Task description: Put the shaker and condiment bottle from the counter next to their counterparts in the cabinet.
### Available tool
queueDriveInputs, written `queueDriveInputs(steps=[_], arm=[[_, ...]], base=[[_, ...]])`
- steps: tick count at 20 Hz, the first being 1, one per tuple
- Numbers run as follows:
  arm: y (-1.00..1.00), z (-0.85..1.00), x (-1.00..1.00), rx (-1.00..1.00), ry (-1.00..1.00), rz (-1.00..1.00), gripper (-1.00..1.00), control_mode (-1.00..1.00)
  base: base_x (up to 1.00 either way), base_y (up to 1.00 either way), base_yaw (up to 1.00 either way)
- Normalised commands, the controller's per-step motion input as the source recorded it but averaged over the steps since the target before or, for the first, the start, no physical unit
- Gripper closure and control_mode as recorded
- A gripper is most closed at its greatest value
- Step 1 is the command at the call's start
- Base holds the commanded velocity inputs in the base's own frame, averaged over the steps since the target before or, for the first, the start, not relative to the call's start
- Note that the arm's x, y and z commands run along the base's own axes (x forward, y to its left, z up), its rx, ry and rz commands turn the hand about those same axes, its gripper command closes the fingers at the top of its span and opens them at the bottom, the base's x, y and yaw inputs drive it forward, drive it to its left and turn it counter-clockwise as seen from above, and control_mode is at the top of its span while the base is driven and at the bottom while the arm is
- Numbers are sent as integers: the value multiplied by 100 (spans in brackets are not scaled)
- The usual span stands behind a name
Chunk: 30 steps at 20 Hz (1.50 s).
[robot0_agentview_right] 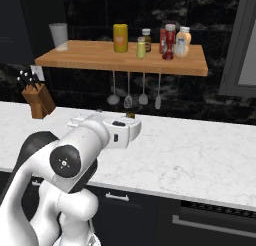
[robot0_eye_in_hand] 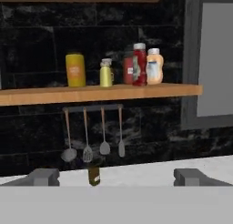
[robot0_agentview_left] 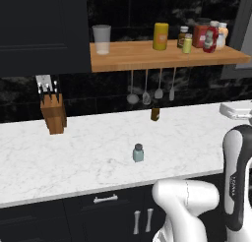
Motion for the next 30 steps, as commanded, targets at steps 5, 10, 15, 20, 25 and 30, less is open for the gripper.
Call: queueDriveInputs(steps=[5,10,15,20,25,30], arm=[[46,-53,-3,0,13,25,-100,-100],[9,-40,-5,0,2,35,-100,-100],[1,-58,-1,0,0,40,-100,-100],[32,-59,0,-3,1,33,-100,-100],[55,-19,2,-14,0,23,-100,-100],[54,-8,21,-12,0,20,-100,-100]], base=[[0,0,0],[0,0,0],[0,0,0],[0,0,0],[0,0,0],[0,0,0]])
